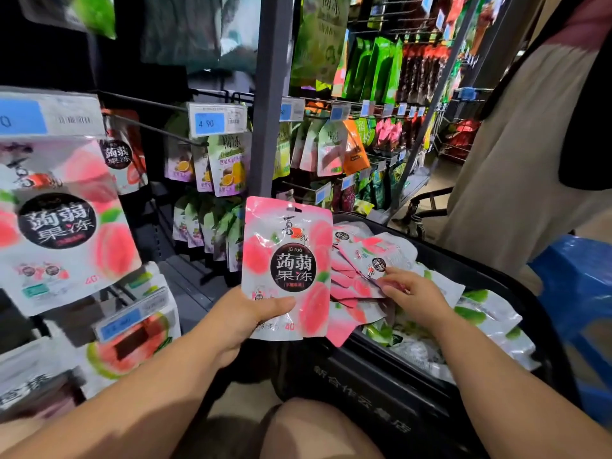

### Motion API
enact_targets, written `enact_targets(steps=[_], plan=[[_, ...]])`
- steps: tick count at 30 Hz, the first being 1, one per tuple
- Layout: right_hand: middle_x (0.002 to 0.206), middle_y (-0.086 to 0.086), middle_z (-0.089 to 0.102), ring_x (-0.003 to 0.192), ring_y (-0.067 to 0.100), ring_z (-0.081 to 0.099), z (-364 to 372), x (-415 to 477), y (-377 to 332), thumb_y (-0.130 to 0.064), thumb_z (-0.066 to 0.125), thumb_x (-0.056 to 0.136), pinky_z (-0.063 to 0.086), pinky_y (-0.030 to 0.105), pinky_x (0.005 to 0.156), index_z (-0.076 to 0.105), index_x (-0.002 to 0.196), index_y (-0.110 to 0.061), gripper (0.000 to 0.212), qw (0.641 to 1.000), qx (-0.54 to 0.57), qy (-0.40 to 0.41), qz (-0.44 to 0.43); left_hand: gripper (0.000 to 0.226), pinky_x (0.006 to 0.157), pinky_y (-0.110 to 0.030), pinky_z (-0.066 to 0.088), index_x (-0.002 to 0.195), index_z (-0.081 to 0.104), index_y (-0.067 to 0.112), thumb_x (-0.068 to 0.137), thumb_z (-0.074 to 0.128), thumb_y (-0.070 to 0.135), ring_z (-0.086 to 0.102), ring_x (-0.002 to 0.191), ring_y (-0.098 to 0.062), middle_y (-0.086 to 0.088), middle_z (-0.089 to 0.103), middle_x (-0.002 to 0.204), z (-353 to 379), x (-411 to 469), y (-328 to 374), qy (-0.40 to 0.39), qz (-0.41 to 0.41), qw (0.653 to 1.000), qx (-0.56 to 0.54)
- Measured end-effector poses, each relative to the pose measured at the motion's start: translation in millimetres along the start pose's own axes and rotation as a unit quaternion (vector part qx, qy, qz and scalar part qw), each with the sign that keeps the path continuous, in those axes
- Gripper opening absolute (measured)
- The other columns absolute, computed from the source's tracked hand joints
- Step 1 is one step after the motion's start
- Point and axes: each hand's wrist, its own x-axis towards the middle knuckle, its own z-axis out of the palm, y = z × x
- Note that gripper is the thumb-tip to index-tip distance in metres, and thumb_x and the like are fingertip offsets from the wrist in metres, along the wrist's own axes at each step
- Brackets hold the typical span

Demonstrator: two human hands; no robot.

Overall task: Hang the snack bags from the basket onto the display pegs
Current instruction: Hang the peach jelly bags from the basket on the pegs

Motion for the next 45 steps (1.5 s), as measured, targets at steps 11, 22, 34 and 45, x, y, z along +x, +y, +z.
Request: enact_targets(steps=[11, 22, 34, 45], plan=[[0.077, 0.011, 0.065, 0.073, 0.021, 0.056, -8.3, -8.2, -27.8, -0.024, 0.063, 0.095, 0.044, 0.032, 0.068, 0.064, 0.084, -0.01, 0.018, 0.965, 0.162, 0.207, 0.011, 0.034, 0.07, -0.028, 0.059, 0.11, 0.068, 0.008, 0.079, 0.069, -0.004, 0.073, 0.091, -0.025, -0.012, 0.075, 0.102, 1.1, -2.2, 0.9, 0.011, 0.004, 1.0, -0.024], [0.075, -0.008, 0.051, 0.071, 0.008, 0.048, -39.7, -7.1, -83.8, -0.022, 0.051, 0.102, 0.042, 0.03, 0.069, 0.048, 0.079, -0.026, 0.023, 0.877, 0.343, 0.333, -0.055, 0.031, 0.065, -0.026, 0.058, 0.109, 0.068, 0.008, 0.081, 0.067, -0.006, 0.074, 0.088, -0.022, -0.011, 0.075, 0.101, -0.3, -4.6, 5.0, 0.019, 0.006, 0.999, -0.043], [0.082, 0.001, 0.06, 0.07, 0.01, 0.06, -46.7, 8.2, -123.7, -0.02, 0.05, 0.103, 0.053, 0.025, 0.068, 0.052, 0.087, -0.017, 0.017, 0.847, 0.46, 0.26, -0.05, 0.035, 0.066, -0.031, 0.06, 0.109, 0.068, 0.005, 0.075, 0.072, -0.002, 0.073, 0.085, -0.025, -0.014, 0.075, 0.099, -13.7, -2.6, 15.0, 0.075, 0.029, 0.995, -0.055], [0.107, 0.002, 0.069, 0.101, 0.023, 0.067, -4.7, -12.7, -122.0, -0.014, 0.081, 0.079, 0.056, 0.042, 0.086, 0.056, 0.117, -0.019, 0.045, 0.902, 0.394, 0.175, -0.029, 0.032, 0.084, -0.039, 0.055, 0.106, 0.069, 0.009, 0.076, 0.072, -0.003, 0.072, 0.093, -0.027, -0.01, 0.076, 0.099, -12.6, -4.8, 16.6, 0.078, 0.025, 0.996, -0.037]])
